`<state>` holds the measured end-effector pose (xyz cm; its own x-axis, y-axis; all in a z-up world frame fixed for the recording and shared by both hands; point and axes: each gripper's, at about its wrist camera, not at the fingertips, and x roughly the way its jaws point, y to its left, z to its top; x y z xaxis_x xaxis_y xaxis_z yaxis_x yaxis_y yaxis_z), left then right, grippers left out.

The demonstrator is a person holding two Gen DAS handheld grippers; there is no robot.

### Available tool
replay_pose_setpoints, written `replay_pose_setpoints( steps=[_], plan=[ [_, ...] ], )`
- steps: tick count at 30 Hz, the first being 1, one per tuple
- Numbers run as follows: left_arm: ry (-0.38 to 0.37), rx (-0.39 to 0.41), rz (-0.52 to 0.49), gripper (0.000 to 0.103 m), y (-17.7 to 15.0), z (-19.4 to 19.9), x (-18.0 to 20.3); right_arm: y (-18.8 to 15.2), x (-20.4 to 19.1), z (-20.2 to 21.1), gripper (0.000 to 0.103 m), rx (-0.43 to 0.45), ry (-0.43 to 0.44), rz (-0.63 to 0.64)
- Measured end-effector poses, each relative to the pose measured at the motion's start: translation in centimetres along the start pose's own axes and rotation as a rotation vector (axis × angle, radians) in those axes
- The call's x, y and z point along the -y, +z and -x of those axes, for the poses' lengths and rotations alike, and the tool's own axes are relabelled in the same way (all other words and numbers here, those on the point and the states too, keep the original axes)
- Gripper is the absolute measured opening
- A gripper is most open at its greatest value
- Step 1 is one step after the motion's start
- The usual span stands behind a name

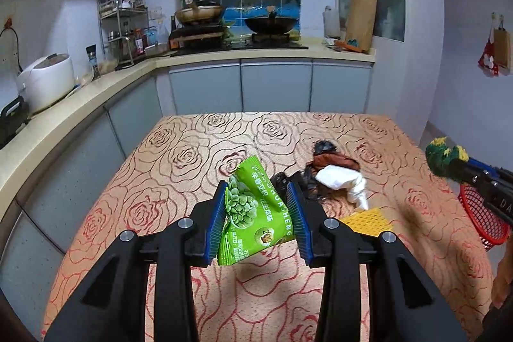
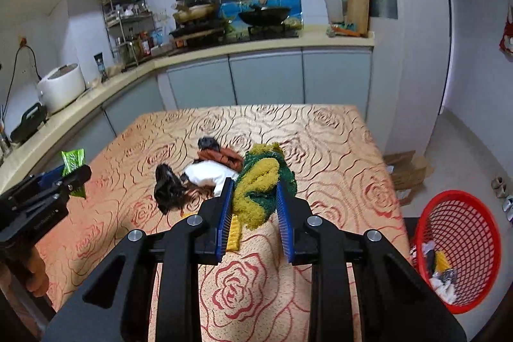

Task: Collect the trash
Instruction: 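Carry the green bag and scrubber over the red basket and open both tools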

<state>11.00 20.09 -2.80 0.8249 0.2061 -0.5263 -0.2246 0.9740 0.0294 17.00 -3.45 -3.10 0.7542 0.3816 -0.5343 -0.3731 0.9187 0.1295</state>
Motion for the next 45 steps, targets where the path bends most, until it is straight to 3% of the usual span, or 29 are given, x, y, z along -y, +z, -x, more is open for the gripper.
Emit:
replay_pose_setpoints(
  steps=[21, 35, 40, 45],
  plan=[
    [-0.174, 0.059, -0.088, 0.036, 2.4, 1.9, 9.6, -0.6, 9.1, 7.2, 0.026, 0.077, -0.175, -0.083],
    [-0.444, -0.009, -0.184, 0.036, 1.4, 0.6, 22.3, -3.5, 17.8, 10.9, 0.026, 0.066, -0.355, -0.183],
    [-0.573, -0.057, -0.197, 0.036, 1.1, -0.3, 26.6, -4.5, 19.7, 11.1, 0.026, 0.045, -0.388, -0.206],
    [-0.637, -0.109, -0.208, 0.036, 0.6, -1.9, 30.1, -5.5, 21.6, 11.2, 0.026, 0.024, -0.412, -0.235]
  ],
)
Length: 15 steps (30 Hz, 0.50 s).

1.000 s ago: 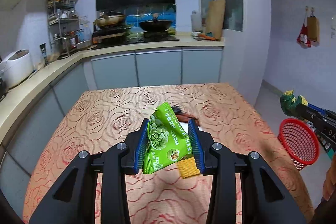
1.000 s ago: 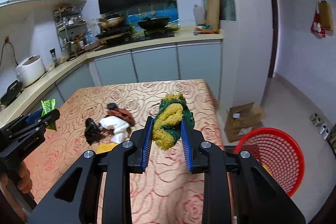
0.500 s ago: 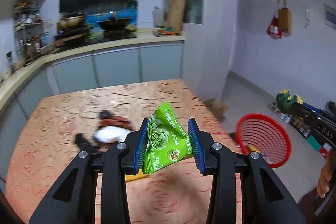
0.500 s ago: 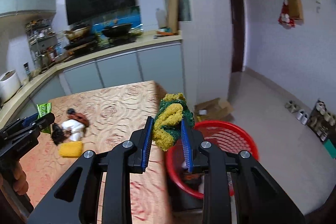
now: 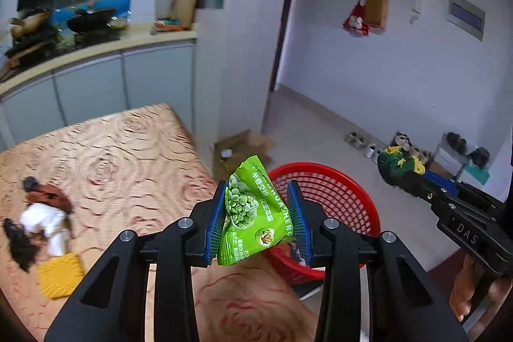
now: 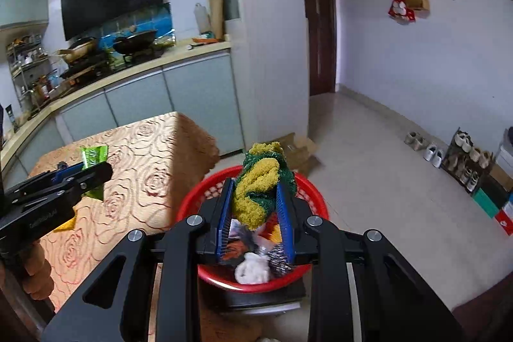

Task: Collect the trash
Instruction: 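Carry the green bag and scrubber over the red basket and open both tools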

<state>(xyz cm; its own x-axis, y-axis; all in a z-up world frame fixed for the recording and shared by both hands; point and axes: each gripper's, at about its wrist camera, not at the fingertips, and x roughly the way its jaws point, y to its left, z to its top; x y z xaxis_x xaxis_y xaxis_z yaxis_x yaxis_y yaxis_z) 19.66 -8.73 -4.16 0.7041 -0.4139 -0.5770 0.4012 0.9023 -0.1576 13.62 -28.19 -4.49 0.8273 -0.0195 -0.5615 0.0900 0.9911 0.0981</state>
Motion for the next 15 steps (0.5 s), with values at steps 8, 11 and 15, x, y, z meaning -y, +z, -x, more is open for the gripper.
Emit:
replay_pose_setpoints(
  steps=[8, 11, 15],
  plan=[
    [-0.033, -0.059, -0.044, 0.036, -0.1, -4.2, 2.5, -0.8, 1.9, -2.6, 0.026, -0.061, -0.023, -0.020],
    [-0.039, -0.080, -0.056, 0.036, -0.1, -5.3, 3.1, -1.3, 2.1, -3.3, 0.026, -0.083, -0.025, -0.022],
    [-0.053, -0.099, -0.078, 0.037, -0.3, -6.3, 3.9, -1.8, 2.0, -4.3, 0.026, -0.114, -0.019, -0.009]
  ],
)
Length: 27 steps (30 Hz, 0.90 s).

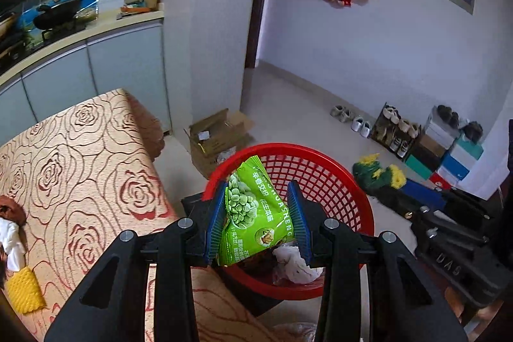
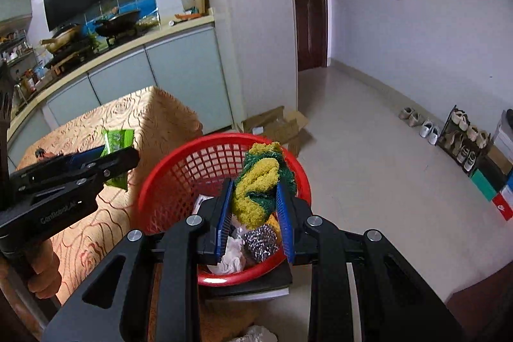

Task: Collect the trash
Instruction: 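Carry the green bag and scrubber over the red basket and open both tools, then move both open tools back over the table toward the black plastic bag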

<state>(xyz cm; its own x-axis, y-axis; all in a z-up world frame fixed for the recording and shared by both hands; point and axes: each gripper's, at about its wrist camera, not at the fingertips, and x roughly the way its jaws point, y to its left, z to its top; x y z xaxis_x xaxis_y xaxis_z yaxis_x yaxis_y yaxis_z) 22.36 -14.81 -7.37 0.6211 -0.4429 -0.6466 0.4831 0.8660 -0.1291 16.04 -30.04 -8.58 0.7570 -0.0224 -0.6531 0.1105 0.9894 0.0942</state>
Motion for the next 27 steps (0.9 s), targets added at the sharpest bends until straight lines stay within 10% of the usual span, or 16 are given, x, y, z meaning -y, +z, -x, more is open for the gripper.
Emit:
replay_pose_setpoints(
  steps=[27],
  plan=[
    [0.036, 0.049, -0.013, 0.072, -0.4, 2.7, -0.4, -0.9, -0.9, 0.8, 0.042, 0.005, 0.017, 0.003]
  ],
)
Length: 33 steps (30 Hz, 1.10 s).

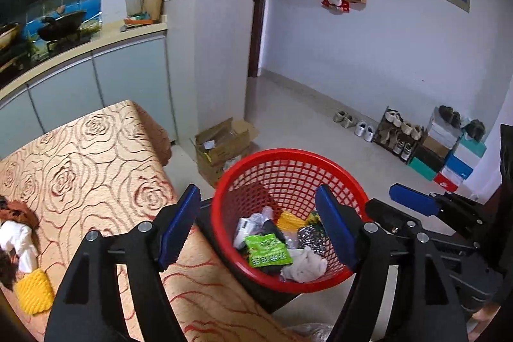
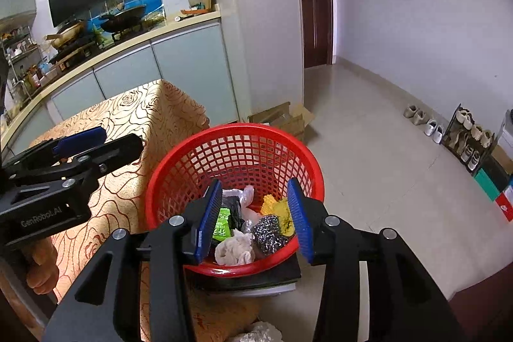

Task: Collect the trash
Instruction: 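Move both open tools back over the table toward the black plastic bag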

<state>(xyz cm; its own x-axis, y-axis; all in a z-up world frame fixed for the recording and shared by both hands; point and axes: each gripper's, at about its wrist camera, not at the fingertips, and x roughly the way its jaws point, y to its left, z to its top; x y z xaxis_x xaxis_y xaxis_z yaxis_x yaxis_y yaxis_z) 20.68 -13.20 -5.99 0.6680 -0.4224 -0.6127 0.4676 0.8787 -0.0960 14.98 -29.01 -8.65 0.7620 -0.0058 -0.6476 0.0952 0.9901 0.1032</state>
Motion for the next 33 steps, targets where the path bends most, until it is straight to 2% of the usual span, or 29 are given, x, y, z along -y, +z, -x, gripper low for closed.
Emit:
replay_pose_setpoints(
  steps=[4, 6, 10, 13, 18, 24, 29, 33],
  plan=[
    [0.034, 0.012, 0.023, 0.072, -0.5, 1.4, -1.3, -0.1, -0.5, 0.5, 0.042, 0.006, 0.005, 0.004],
    [0.058, 0.022, 0.027, 0.072, -0.9, 2.5, -2.1, -0.2, -0.8, 0.8, 0.052, 0.012, 0.006, 0.012],
    [0.102, 0.039, 0.052, 0.072, -1.4, 4.5, -4.2, -0.2, -2.3, 1.3, 0.058, 0.032, 0.017, 0.037],
    [0.132, 0.048, 0.090, 0.072, -1.8, 6.2, -6.3, 0.0, -3.8, 1.7, 0.066, 0.046, 0.040, 0.048],
    [0.218, 0.068, 0.134, 0.072, -2.9, 9.5, -10.2, 0.3, -7.0, 2.1, 0.077, 0.065, 0.082, 0.074],
    [0.320, 0.083, 0.198, 0.079, -4.6, 13.2, -15.1, 0.1, -10.7, 1.9, 0.082, 0.071, 0.134, 0.108],
    [0.456, 0.105, 0.240, 0.081, -5.8, 16.4, -19.0, -0.2, -13.4, 1.6, 0.083, 0.064, 0.182, 0.125],
    [0.528, 0.102, 0.334, 0.084, -7.3, 18.4, -23.1, -0.7, -15.1, 1.4, 0.083, 0.050, 0.211, 0.140]
  ],
)
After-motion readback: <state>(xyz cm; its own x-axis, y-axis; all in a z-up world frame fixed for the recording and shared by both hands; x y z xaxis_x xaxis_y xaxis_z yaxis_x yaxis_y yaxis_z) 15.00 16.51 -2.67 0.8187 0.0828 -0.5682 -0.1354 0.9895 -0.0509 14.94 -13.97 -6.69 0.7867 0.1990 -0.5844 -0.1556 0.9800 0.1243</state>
